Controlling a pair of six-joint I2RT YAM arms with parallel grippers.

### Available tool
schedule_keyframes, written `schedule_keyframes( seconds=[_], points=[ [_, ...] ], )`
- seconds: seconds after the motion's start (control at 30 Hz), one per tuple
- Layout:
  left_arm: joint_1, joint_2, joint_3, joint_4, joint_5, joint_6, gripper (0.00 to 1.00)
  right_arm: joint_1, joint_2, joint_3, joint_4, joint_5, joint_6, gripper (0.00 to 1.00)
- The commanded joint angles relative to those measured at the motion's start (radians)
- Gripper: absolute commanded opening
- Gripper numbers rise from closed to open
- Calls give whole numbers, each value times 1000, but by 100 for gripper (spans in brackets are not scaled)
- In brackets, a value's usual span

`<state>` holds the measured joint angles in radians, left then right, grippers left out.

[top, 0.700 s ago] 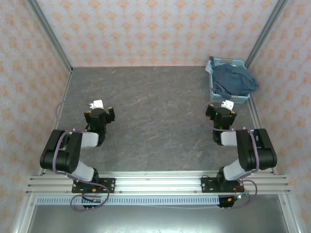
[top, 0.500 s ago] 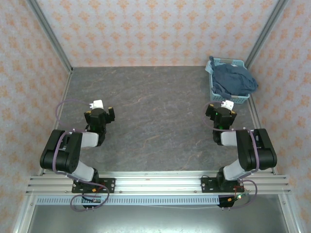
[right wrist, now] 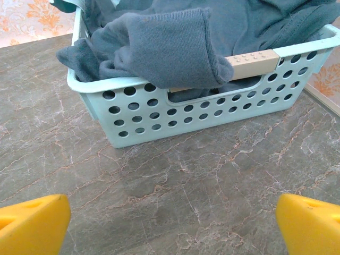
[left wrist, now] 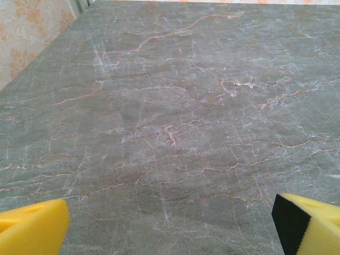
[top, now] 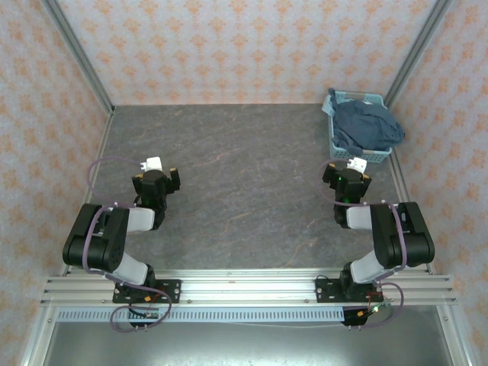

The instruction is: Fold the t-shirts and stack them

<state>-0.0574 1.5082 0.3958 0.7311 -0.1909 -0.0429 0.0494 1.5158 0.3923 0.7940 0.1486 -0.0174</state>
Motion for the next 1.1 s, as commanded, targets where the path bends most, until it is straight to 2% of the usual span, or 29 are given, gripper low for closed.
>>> schedule_keyframes(
  seconds=[0.0, 0.1, 0.17, 0.23, 0.27, 0.33, 0.37, 0.4, 0.43, 0.47, 0.5, 0.57, 0.67, 0.7, 0.8, 0.93, 1.07],
  points=[
    [-2, -14, 15, 38, -25, 22, 100, -3, 7, 17, 3, -10, -10, 99],
    [-2, -17, 15, 40, -11, 24, 100, -3, 1, 8, 16, -7, -13, 99],
    [-12, -72, 53, -67, 0, 45, 100, 22, -58, 10, -6, 65, -25, 99],
    [-70, -187, 124, -250, -123, 68, 100, 77, -205, 102, -250, 219, -21, 99],
    [-105, -258, 116, -214, -161, 89, 100, 84, -274, 156, -344, 242, 11, 99],
    [-147, -359, 139, -169, -221, 86, 100, 79, -340, 310, -546, 274, 189, 99],
    [-145, -405, 227, -365, -273, -65, 100, 60, -359, 416, -750, 216, 269, 99],
    [-126, -410, 396, -681, -318, -248, 100, 56, -347, 544, -938, 205, 317, 99],
    [-112, -382, 545, -946, -367, -400, 100, 45, -318, 612, -998, 219, 375, 99],
    [-97, -325, 696, -1165, -424, -574, 100, 5, -271, 676, -1041, 133, 402, 99],
    [-67, -264, 797, -1241, -325, -584, 100, -37, -216, 756, -1112, 65, 446, 99],
    [-47, -174, 937, -1307, -157, -604, 100, -68, -89, 936, -1294, 86, 514, 99],
    [-73, -126, 1006, -1199, 94, -630, 100, -120, 87, 1169, -1463, 44, 540, 99],
    [-101, -106, 1034, -1178, 144, -633, 100, -141, 145, 1236, -1504, 19, 544, 100],
    [-189, -30, 1158, -1232, 221, -606, 100, -203, 323, 1433, -1626, -68, 541, 93],
    [-293, 29, 1229, -1253, 330, -577, 91, -249, 572, 1676, -1733, -178, 510, 86],
    [-386, 39, 1233, -1302, 315, -546, 86, -250, 790, 1924, -1876, -226, 506, 83]
  ],
)
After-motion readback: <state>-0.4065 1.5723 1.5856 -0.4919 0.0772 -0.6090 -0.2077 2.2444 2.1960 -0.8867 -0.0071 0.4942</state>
